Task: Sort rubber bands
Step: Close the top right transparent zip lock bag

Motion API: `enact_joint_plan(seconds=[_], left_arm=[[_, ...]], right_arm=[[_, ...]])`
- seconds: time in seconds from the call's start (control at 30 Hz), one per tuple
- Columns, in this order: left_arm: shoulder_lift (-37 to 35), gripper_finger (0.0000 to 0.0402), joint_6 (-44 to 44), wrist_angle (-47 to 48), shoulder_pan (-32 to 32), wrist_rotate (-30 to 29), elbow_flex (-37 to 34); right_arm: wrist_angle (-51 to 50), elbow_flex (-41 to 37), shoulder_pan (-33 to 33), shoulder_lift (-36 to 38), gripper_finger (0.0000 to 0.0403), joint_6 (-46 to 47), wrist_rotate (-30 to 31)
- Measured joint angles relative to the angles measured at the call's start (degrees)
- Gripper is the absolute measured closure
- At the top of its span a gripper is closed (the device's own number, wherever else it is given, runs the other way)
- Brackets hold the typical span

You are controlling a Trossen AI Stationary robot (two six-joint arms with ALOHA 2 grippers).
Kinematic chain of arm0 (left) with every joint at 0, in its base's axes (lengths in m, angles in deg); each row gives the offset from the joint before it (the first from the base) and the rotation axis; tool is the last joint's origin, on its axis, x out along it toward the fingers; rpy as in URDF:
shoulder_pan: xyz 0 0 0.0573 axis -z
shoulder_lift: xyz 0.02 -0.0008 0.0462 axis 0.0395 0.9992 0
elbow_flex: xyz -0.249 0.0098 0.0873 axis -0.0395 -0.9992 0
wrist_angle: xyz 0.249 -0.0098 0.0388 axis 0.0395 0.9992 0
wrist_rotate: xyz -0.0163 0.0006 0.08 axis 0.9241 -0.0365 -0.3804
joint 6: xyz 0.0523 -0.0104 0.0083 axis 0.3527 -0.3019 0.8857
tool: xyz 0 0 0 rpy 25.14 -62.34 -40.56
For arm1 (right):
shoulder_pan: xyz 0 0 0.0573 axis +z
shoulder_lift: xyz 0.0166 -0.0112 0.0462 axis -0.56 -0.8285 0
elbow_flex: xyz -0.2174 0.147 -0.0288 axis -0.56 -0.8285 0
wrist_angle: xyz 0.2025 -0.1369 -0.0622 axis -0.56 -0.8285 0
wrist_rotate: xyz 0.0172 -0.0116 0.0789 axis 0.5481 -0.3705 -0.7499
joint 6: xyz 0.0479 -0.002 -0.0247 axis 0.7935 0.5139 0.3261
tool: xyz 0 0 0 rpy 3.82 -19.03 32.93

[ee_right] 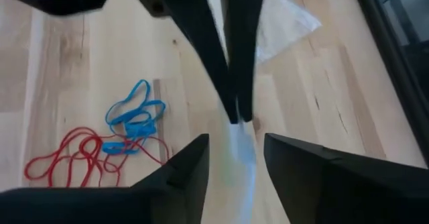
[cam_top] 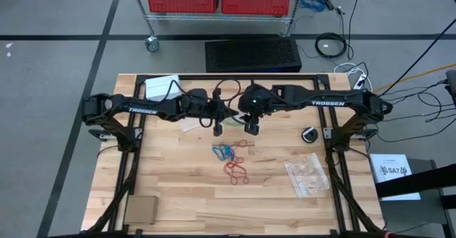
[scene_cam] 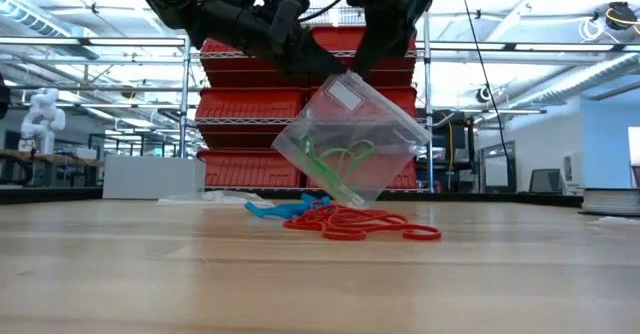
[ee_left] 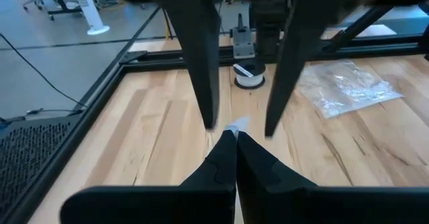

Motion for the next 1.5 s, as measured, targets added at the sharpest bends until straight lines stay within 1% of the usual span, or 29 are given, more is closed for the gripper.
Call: enact_joint_plan(seconds=[0.13,0.2,0.37,0.43,0.57,0.9,1.17,1.5], left_arm=[[0.0,0.0401,0.0,0.0,0.0,0.0,0.0],[0.0,0.0401,0.0,0.0,0.0,0.0,0.0],[-1.0,0.0401,1.0,0.7,0.0,-0.1,0.0],[-1.5,0.0401,1.3,1.3,-0.2,-0.2,0.0],[-3.1,0.0401,1.4,2.6,-1.2,-0.2,0.0],[-6.6,0.0402,1.5,4.4,-3.3,-0.5,0.0],[-7.0,0.0402,1.5,4.8,-3.6,-0.6,0.0],[-7.0,0.0402,1.0,5.2,-3.6,-0.6,0.0]], right_arm=[[0.3,-0.1,0.0,-1.0,0.0283,-0.9,0.0],[0.3,-0.1,0.0,-1.1,0.03,-1.4,0.0],[0.3,-0.1,0.0,-1.2,0.0377,-1.5,0.3],[0.4,-0.1,0.0,-1.2,0.0392,-1.2,1.3],[-0.4,0.0,0.0,-1.1,0.0385,-0.4,1.7],[-7.5,0.0,0.0,-1.1,0.039,2.5,1.9],[-15.6,0.0,0.4,-1.1,0.0391,5.5,4.7],[-20.6,-0.1,0.4,-1.1,0.0391,8.3,6.1]])
